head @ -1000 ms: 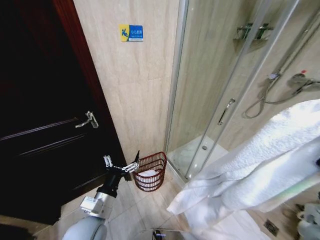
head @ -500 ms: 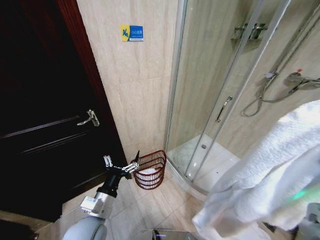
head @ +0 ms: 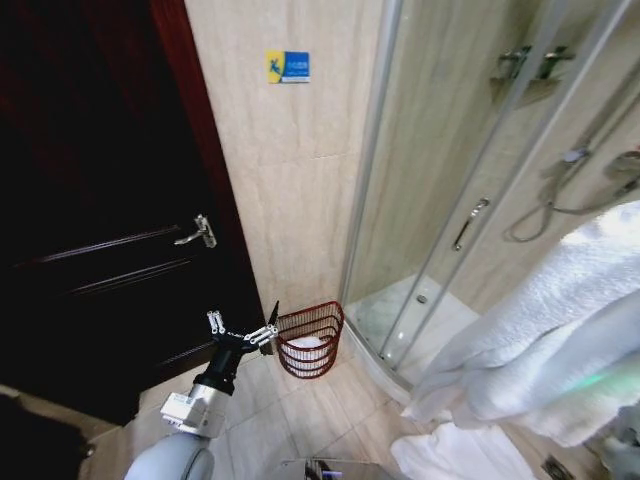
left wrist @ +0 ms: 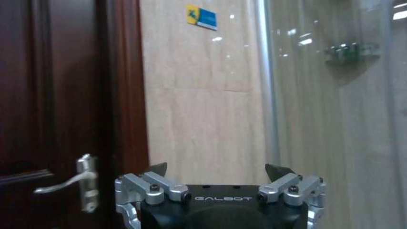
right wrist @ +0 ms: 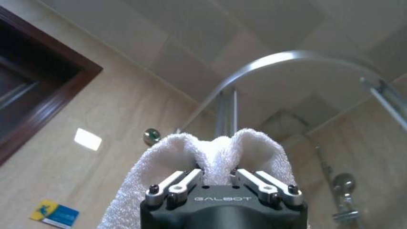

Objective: Discard the used towel into the hamper.

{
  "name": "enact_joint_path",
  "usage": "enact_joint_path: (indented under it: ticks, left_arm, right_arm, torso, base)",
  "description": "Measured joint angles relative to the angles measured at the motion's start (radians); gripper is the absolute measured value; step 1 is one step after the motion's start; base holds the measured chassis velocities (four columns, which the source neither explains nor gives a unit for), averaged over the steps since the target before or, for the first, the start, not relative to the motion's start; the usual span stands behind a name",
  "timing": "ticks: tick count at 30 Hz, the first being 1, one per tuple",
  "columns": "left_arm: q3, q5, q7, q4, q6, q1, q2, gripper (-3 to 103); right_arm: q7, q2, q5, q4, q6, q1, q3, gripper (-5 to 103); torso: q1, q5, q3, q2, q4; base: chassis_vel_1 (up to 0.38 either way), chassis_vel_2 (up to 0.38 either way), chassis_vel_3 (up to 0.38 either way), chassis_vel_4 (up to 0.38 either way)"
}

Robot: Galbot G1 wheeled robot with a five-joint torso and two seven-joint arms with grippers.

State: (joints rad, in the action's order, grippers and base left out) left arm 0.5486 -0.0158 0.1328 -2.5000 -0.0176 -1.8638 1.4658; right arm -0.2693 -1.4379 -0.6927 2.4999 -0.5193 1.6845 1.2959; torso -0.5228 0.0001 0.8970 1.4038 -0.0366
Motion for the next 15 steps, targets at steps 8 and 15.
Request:
enact_joint_path:
  ticks: [8,15]
  left_arm:
    - [0.0,0.0,0.0,0.0,0.0,0.0,0.0,100]
    - [0.0,0.0,0.0,0.0,0.0,0.0,0.0,100]
  right_arm:
    - [0.001,0.002,0.005,0.0,0.0,-0.003,-0.001,11]
    - [0.001,0.001,0.008,0.0,0.0,-0.004,-0.004,11]
  torso:
    - [0.0,-0.0002,0.0,0.0,0.0]
    - [0.0,-0.0002,0.0,0.0,-0.0003]
  base:
    - [0.102,0.085,0.107,0.094]
    - [0.118,0.111,0.122,0.12]
